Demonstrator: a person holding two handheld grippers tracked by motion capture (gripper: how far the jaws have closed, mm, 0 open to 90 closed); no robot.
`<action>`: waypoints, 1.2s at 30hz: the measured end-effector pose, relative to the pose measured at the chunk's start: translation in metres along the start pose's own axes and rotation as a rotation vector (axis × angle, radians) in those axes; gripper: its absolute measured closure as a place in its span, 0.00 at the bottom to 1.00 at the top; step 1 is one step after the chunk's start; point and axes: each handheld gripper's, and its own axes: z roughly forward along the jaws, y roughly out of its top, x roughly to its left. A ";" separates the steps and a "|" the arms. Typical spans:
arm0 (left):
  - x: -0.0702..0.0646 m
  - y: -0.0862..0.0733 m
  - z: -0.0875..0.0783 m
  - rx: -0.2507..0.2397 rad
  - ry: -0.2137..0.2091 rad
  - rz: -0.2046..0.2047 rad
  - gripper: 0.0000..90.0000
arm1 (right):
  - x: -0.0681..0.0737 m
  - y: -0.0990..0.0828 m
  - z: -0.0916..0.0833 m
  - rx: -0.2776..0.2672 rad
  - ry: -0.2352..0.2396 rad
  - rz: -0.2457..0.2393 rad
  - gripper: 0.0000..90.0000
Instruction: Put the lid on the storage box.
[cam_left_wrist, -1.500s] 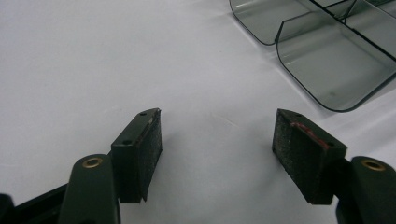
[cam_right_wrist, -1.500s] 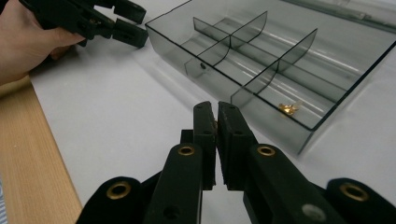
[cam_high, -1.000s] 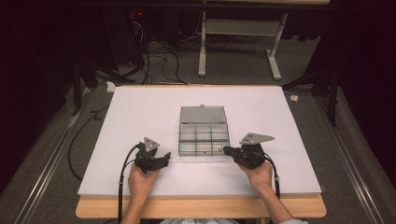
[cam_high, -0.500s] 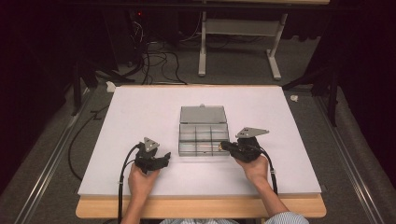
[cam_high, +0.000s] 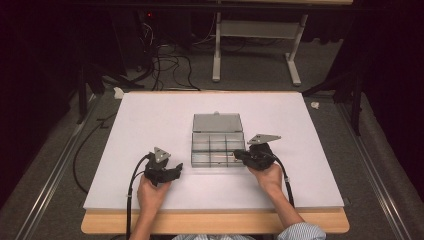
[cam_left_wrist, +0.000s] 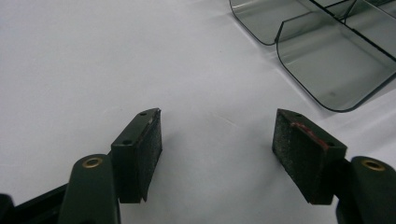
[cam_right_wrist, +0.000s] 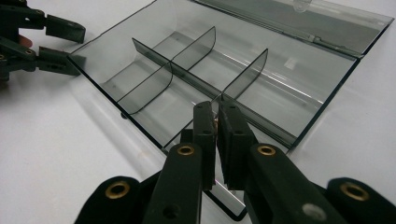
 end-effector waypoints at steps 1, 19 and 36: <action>0.000 0.000 0.000 0.000 0.000 0.000 0.37 | 0.000 0.000 0.000 -0.001 0.003 0.003 0.96; 0.000 0.000 0.000 0.000 0.000 0.000 0.37 | -0.003 -0.001 -0.008 -0.046 0.010 0.033 0.79; 0.001 0.001 0.000 0.004 -0.009 -0.005 0.36 | -0.015 -0.003 -0.015 -0.089 -0.024 0.055 0.65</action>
